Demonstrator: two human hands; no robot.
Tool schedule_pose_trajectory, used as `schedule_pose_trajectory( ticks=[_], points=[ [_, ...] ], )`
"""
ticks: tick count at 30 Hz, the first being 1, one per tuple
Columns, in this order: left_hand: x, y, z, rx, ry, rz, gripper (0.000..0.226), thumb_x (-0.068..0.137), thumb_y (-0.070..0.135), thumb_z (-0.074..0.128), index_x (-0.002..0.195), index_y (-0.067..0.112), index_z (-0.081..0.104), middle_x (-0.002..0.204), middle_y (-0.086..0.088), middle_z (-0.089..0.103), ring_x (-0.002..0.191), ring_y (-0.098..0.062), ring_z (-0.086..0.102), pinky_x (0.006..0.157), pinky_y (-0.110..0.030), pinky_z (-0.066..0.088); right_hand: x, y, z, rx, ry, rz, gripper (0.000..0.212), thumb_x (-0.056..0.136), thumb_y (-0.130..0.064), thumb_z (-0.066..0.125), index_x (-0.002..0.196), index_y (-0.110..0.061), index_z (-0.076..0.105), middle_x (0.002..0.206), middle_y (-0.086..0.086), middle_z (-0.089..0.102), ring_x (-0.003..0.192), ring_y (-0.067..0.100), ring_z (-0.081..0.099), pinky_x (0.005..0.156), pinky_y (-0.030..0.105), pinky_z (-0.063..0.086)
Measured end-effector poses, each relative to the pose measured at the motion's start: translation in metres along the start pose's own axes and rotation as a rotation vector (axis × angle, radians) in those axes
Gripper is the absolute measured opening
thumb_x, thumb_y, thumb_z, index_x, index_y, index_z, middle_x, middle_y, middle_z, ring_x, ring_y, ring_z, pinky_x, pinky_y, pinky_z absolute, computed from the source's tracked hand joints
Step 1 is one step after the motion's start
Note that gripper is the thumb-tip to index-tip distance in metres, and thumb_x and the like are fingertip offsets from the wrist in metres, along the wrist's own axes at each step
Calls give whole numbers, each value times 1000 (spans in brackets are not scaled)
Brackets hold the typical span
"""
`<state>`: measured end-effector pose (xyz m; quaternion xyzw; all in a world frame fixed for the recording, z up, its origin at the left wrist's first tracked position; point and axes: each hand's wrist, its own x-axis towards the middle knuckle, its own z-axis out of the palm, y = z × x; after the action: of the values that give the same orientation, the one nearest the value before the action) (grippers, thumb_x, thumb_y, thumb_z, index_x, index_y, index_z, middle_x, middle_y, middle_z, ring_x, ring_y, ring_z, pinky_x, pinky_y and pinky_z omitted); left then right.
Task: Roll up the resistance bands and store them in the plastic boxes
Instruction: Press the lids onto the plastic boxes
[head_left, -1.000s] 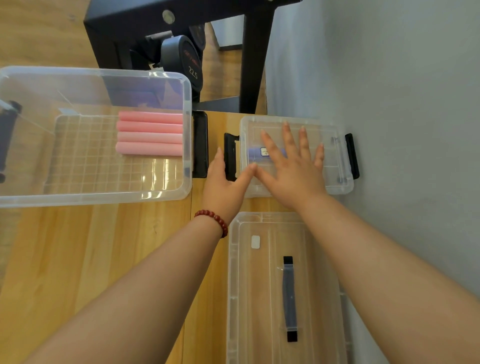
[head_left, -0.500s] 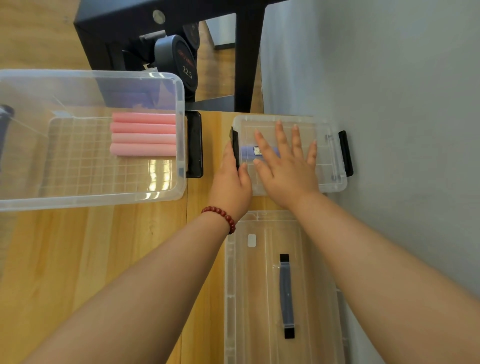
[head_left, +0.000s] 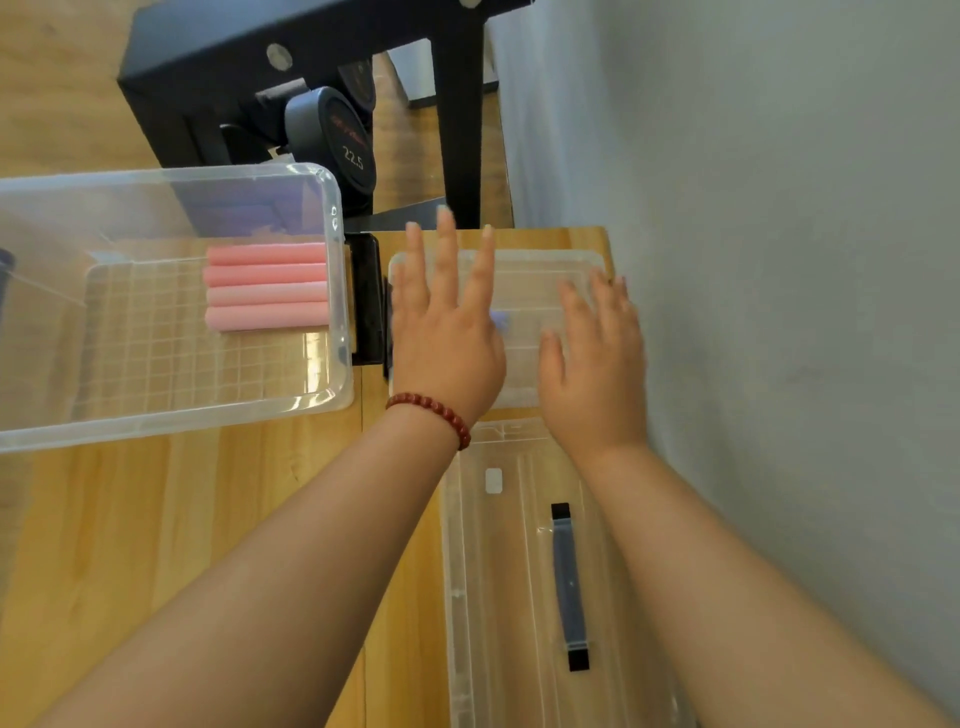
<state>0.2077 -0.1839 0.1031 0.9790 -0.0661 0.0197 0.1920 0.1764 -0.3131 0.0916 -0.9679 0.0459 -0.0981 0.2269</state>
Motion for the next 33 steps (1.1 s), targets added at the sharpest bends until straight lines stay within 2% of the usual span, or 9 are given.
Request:
schedule_pose_trajectory(
  ticks=[3,5,8,10,13,17,21,27,33],
  points=[
    [13,17,13,50,-243,67,59,105,39,21,155,27,-8,163,-6,-18,149,-29,-19,118,-44,-12,0,24,-10,7,-56,229,54,103,-28,44,153,-15,30,162,15,20,151,33,11,121,43,11],
    [15,20,24,143,-322,80,61,103,50,14,155,29,-10,162,-5,-19,148,-29,-21,118,-45,-13,1,35,-13,27,-111,314,60,102,-33,45,156,-20,21,164,11,11,152,29,7,121,42,13],
    [14,19,31,219,-331,73,64,100,56,11,154,29,-10,162,-5,-22,148,-29,-22,118,-46,-14,9,37,-13,123,-209,380,66,103,-39,43,157,-27,8,165,6,5,150,23,15,114,38,27],
    [14,20,31,225,-326,74,65,100,57,12,155,29,-9,162,-5,-22,148,-29,-22,117,-46,-15,12,35,-11,165,-237,365,67,103,-38,42,158,-26,4,163,6,18,146,22,27,108,33,34],
    [14,20,31,227,-315,75,65,100,58,12,155,29,-8,162,-5,-21,148,-29,-21,116,-45,-15,12,30,-11,116,-193,322,66,104,-37,42,158,-24,6,154,7,38,134,24,45,97,32,42],
    [13,20,31,223,-311,70,65,100,58,13,155,29,-8,162,-5,-21,148,-28,-21,117,-45,-15,11,29,-10,90,-172,368,66,104,-37,42,157,-17,9,151,9,43,133,26,47,100,34,43],
    [13,20,32,223,-305,70,65,100,57,13,155,30,-9,162,-4,-20,148,-28,-21,117,-45,-15,14,31,-9,50,-163,396,54,106,-26,37,156,-14,20,144,10,50,128,27,51,99,36,43],
    [14,23,31,255,-311,54,65,100,57,12,154,30,-10,162,-5,-21,148,-29,-21,117,-45,-15,16,29,-8,-13,-171,334,51,106,-18,36,155,-14,24,141,10,54,125,28,53,99,38,46],
    [13,23,31,260,-312,54,65,100,57,13,155,30,-8,162,-5,-19,148,-29,-20,118,-45,-13,14,31,-7,-49,-191,292,52,106,-19,34,156,-13,20,151,7,44,133,27,48,103,39,45]
  ],
)
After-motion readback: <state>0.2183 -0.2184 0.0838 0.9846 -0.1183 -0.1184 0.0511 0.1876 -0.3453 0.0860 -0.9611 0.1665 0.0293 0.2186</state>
